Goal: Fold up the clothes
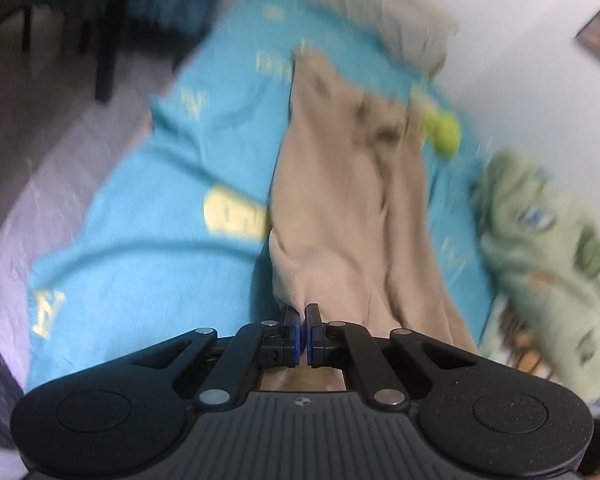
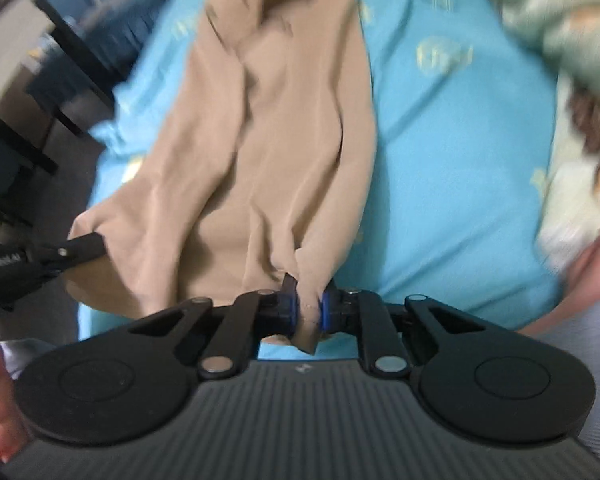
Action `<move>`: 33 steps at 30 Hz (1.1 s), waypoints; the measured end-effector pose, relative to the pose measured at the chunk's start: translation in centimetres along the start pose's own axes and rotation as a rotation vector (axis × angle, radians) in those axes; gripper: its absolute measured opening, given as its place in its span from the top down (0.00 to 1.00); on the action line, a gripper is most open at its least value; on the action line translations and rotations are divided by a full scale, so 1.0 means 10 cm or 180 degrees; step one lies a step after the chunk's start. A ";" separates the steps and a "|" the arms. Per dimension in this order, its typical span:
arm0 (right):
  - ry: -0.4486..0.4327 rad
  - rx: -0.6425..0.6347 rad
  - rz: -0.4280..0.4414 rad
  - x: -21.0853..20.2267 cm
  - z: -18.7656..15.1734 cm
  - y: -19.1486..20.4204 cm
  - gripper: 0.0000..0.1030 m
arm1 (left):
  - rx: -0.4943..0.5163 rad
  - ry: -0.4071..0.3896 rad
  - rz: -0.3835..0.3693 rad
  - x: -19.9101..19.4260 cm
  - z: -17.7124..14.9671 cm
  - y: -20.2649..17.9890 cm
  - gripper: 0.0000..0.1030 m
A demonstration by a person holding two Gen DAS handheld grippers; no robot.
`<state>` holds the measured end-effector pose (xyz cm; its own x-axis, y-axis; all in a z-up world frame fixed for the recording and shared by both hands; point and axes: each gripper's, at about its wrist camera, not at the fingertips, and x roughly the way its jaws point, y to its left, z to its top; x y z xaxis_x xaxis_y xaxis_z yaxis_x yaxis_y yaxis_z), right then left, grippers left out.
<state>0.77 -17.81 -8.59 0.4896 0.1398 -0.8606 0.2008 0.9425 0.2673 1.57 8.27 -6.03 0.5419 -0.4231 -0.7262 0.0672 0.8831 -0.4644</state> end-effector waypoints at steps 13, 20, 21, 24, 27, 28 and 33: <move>-0.1048 -0.0146 0.0739 -1.62 -0.04 -0.33 0.87 | 0.0294 -0.0890 -0.0577 -1.61 -0.19 -0.70 0.98; -0.1255 -0.0022 0.0718 -1.72 0.01 -0.45 0.87 | 0.0252 -0.1067 -0.0597 -1.69 -0.25 -0.64 0.99; -0.1265 0.0024 0.0701 -1.67 0.09 -0.45 0.87 | 0.0224 -0.1095 -0.0583 -1.62 -0.15 -0.63 0.99; -0.1252 0.0072 0.0701 -1.46 0.37 -0.45 0.87 | 0.0109 -0.1077 -0.0553 -1.31 0.15 -0.58 0.99; -0.1213 0.0063 0.0615 -1.16 0.72 -0.43 0.87 | 0.0057 -0.1074 -0.0482 -0.91 0.50 -0.55 0.99; -0.1198 0.0058 0.0590 -1.04 0.84 -0.42 0.87 | 0.0063 -0.1089 -0.0447 -0.78 0.61 -0.54 0.99; -0.1095 0.0071 0.0413 -0.38 1.38 -0.31 0.87 | 0.0175 -0.1073 -0.0216 0.05 1.12 -0.47 0.99</move>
<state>10.04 -25.42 -0.19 0.7681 0.1438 -0.6240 0.1349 0.9163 0.3772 10.92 6.23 1.48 0.7803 -0.3985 -0.4819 0.1525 0.8687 -0.4713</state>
